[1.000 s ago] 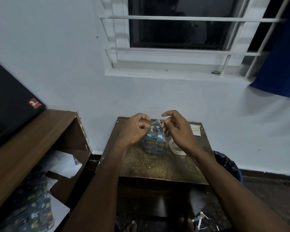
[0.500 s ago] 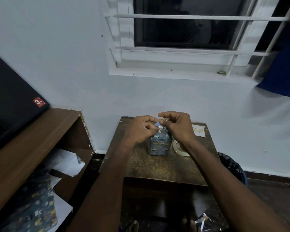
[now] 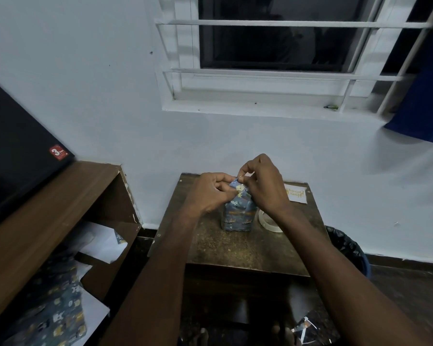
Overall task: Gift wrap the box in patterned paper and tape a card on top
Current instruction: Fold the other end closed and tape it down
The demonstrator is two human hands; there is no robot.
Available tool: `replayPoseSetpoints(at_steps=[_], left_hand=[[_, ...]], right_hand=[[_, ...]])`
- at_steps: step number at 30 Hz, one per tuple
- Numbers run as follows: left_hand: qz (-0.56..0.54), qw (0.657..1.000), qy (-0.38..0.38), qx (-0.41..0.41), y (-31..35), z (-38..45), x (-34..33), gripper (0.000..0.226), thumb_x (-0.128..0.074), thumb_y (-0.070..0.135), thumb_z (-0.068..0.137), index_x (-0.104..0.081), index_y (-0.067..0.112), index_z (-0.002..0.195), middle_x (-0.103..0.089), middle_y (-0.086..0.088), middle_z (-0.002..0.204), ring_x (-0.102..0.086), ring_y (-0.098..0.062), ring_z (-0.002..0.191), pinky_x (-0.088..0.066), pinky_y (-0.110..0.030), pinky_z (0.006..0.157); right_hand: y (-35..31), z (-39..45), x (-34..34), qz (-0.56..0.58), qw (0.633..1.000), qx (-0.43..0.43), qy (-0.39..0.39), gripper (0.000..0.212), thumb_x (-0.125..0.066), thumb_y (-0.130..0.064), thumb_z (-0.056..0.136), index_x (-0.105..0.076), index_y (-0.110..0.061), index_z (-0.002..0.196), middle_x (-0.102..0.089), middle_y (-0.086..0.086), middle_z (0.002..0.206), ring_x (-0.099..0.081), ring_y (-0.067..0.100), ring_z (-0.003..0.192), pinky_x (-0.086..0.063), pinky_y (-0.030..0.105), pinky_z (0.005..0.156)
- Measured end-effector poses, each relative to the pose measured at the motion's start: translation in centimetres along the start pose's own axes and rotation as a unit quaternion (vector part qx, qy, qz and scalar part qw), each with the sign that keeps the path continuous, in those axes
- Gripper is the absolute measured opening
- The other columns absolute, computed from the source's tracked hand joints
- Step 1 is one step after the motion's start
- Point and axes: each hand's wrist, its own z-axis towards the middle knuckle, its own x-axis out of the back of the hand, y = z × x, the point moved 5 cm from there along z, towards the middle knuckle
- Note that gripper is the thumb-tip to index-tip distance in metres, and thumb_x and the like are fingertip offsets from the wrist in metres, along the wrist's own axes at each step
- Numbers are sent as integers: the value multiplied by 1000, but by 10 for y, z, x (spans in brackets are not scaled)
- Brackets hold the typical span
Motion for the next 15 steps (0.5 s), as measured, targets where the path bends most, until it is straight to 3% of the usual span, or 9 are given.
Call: replayPoseSetpoints(at_steps=[4,7,11,15], left_hand=[[-4,1000,0,-5,-2,1,-3,38,-84,17,87,-75,14,124,-78,5,77,-73,-9,78,-60,-31,84],[-21,1000,7,7,-5,1,-4,38,-84,16,88,-75,12,125,-74,6,70,-69,-5,68,-57,-28,74],[-108,992,53,43,-9,-3,-10,15,-79,25,94,-82,15,104,-76,3,70,-70,-7,66,-54,-25,68],[-87,990,111,25,-6,-6,-11,14,-80,31,93,-83,18,93,-77,0,69,-68,-10,60,-58,-30,64]], right_hand=[[3,-1,0,16,1000,-7,-12,15,-70,-8,94,-66,-21,87,-67,-9,87,-58,3,74,-44,31,71],[5,-1,2,53,998,-25,-10,11,-71,-9,93,-71,-19,87,-70,-12,79,-63,0,75,-45,24,67],[6,-1,1,80,996,-28,-8,11,-72,-9,92,-73,-19,87,-73,-10,79,-67,4,76,-51,26,70],[11,-3,2,138,989,-42,-18,9,-74,-10,93,-76,-19,90,-73,-2,74,-67,11,64,-55,33,63]])
